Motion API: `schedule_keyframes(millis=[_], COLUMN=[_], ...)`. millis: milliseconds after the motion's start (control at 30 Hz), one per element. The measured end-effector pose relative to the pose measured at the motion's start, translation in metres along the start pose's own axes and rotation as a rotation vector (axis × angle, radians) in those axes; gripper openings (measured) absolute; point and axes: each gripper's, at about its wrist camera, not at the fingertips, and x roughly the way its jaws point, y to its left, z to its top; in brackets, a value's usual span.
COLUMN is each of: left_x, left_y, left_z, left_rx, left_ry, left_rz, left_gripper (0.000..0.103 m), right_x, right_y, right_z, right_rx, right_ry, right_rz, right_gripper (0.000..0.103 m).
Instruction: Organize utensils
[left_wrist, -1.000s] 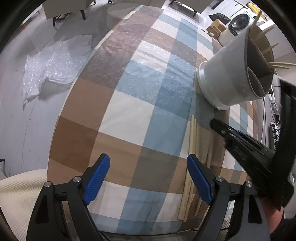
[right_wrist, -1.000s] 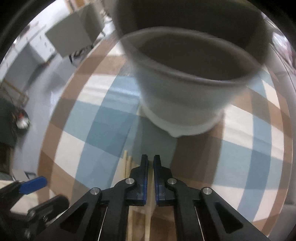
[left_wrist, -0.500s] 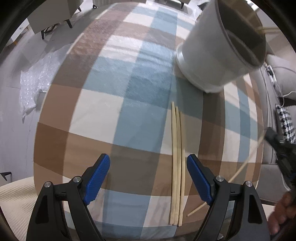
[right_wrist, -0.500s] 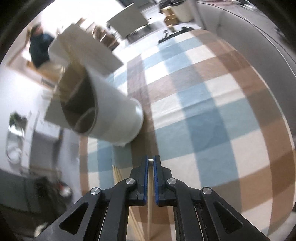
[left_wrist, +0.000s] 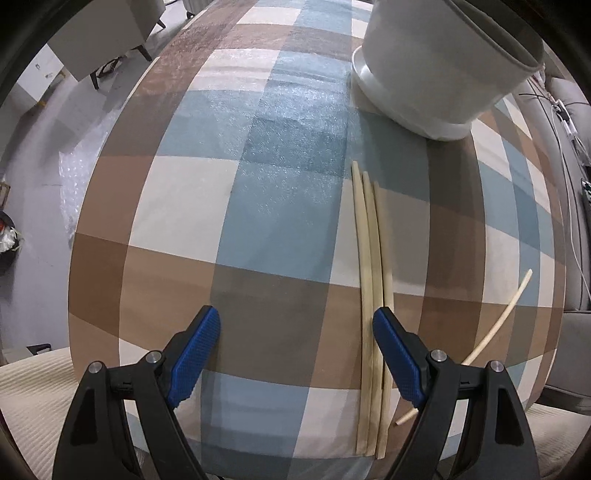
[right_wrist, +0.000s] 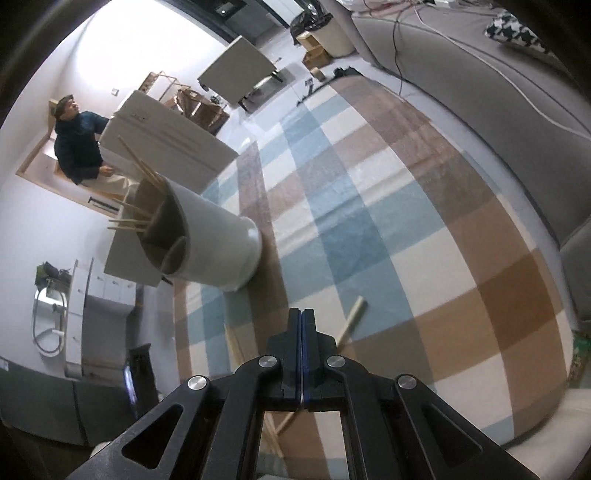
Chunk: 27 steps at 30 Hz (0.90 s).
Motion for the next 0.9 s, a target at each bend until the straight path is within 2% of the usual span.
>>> schedule_keyframes(millis=[200,367,400,567,667,733,900], left_x=[0.001,0.004,0.004,0.006,0.002,0.002,0.002], left_y=[-0.006,-0.014,-0.017,-0.019,-0.020,-0.021,-0.024], left_z=[0.011,0.016,0.016,0.021,0.025,0.030,0.043], left_rx=[-0.014,-0.004,0.006,0.012,0.014,0.009,-0.002], left_ry=[-0.008,-0.008,-0.006,-0.001,-0.012,-0.018,-0.040], left_rz=[0.016,0.041,0.061,0.061,0.060,0.059,0.059], left_gripper=[0.082,0.081,0.081,0.080,0.067,0.054,0.041], right_x=[0.015,0.023,0.024,0.024,0.028,0.030,0.033], right_y=[-0.002,0.010,0.010,0.010,0.011,0.015,0.029], right_z=[-0.008,-0.011,-0.011,-0.006,-0.002,-0.001,0.000], right_rx=[-0.040,-0.122,-0.125,-0.123,-0.125,-0.141,-0.244], right_ry=[0.072,0.086,0.090,0.083,0.083,0.084,0.076], right_rz=[-0.036,-0.057,-0.055,-0.061,-0.070,-0.081,-0.116], right_gripper=[0.003,0.003,0.003,0.004,0.006,0.015,0.027])
